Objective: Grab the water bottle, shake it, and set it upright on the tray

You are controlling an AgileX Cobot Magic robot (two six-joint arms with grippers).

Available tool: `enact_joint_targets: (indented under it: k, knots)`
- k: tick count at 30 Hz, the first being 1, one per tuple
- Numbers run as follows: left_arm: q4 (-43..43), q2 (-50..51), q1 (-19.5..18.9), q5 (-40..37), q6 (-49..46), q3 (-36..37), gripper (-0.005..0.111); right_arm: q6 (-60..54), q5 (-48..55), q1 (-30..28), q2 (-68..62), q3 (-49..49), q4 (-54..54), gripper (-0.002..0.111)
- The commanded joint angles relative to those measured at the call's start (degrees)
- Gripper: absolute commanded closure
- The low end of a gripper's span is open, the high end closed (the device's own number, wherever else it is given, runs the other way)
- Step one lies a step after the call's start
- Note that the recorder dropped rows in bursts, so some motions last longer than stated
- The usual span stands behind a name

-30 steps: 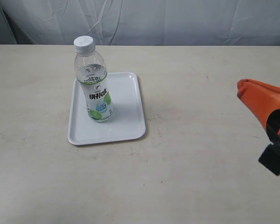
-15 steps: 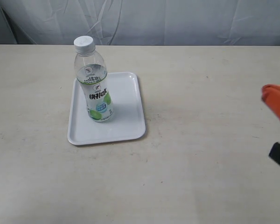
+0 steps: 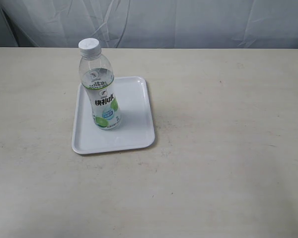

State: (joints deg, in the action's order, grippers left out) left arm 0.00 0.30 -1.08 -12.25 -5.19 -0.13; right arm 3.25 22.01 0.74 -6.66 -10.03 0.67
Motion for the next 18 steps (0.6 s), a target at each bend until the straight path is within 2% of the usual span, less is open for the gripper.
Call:
enact_joint_targets:
  k: [1, 12, 18]
  knots:
    - [0.0, -0.3, 0.01, 0.42, 0.03, 0.13, 0.106, 0.0, 2.88, -2.67, 3.33, 2.29, 0.31, 0.109]
    - [0.0, -0.3, 0.01, 0.5, 0.03, 0.13, 0.106, -0.11, -1.44, -2.67, 3.67, 9.91, 2.47, 0.109]
    - [0.0, -0.3, 0.01, 0.52, 0.13, 0.13, 0.106, -3.76, -3.72, -2.67, 3.67, 10.03, 2.44, 0.109]
